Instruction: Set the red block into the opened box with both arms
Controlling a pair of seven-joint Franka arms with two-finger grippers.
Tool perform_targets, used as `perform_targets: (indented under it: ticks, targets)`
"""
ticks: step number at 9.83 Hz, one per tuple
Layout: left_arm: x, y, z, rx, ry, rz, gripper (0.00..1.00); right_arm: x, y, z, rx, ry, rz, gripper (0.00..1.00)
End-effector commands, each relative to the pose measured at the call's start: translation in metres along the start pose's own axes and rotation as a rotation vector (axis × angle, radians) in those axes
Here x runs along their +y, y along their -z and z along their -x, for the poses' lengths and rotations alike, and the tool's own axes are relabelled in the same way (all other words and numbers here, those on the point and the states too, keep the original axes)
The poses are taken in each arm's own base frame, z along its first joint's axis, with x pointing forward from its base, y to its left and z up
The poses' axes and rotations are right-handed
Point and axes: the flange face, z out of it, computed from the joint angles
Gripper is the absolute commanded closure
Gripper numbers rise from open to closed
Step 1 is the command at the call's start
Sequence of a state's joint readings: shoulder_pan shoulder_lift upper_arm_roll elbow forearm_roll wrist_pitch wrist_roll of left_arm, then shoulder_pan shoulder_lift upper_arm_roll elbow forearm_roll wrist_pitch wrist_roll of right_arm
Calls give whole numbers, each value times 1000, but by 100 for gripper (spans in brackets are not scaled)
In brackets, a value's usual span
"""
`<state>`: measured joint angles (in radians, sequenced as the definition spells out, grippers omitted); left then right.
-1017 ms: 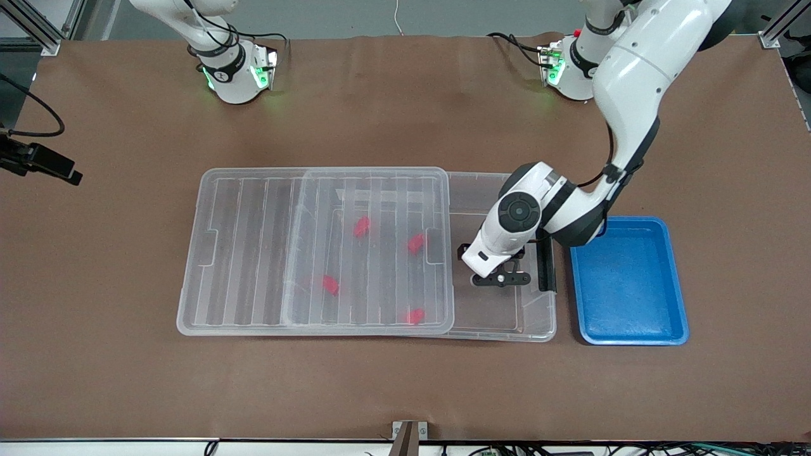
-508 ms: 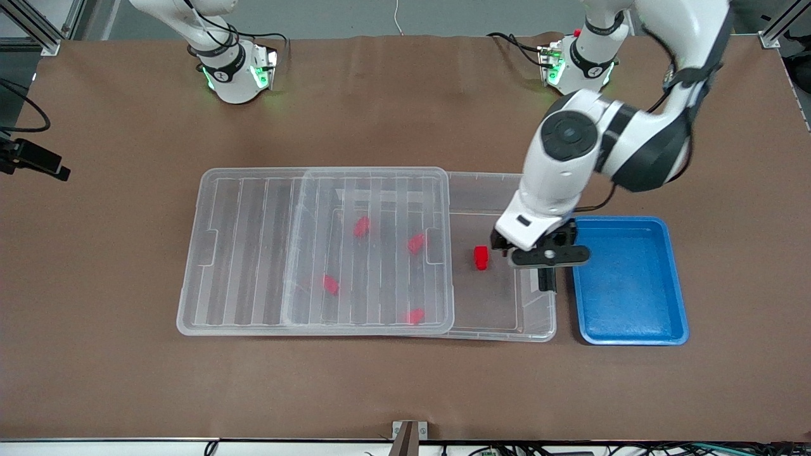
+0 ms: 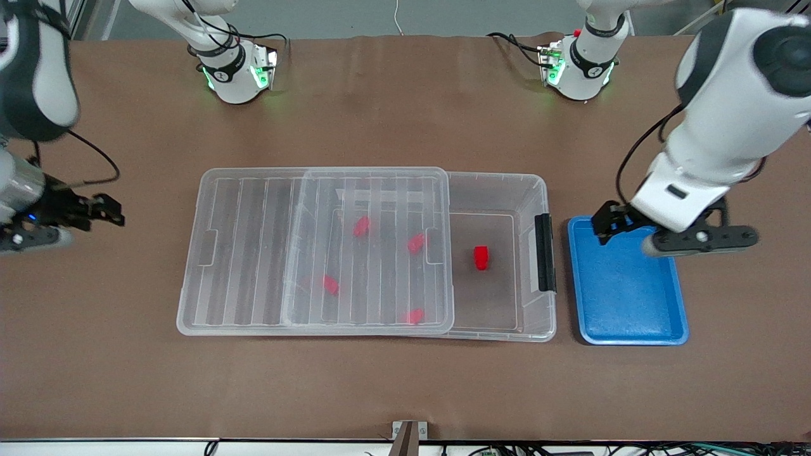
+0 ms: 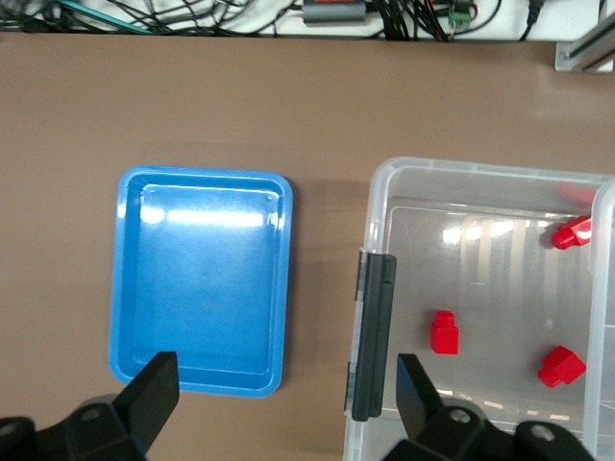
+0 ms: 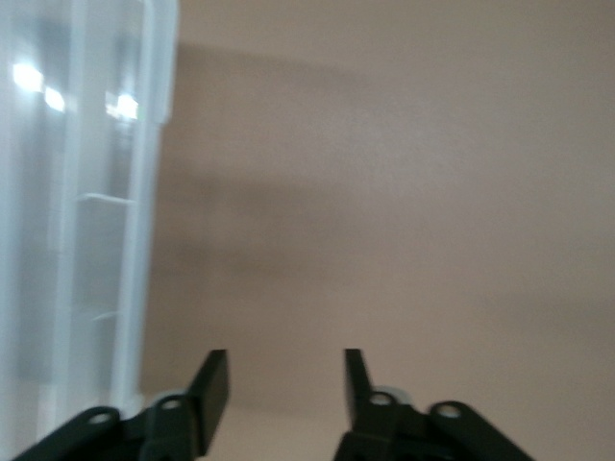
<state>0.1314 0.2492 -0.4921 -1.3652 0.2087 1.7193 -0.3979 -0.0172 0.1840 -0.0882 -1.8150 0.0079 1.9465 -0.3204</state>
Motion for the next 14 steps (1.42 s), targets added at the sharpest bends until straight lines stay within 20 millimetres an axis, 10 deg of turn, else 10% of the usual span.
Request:
perform_targets:
  ticks: [1,6,14]
  targets:
    - [-21,16,16,-54,14,17,0,3,-55,4,28,120,5,100]
    - [-100,46,71,-140,-170,33,0,-47,-99,-15,17,159,-84,100]
    - [-100,57,96,-196,-161,29,0,-165,-105,-36,-23,108,-171,100]
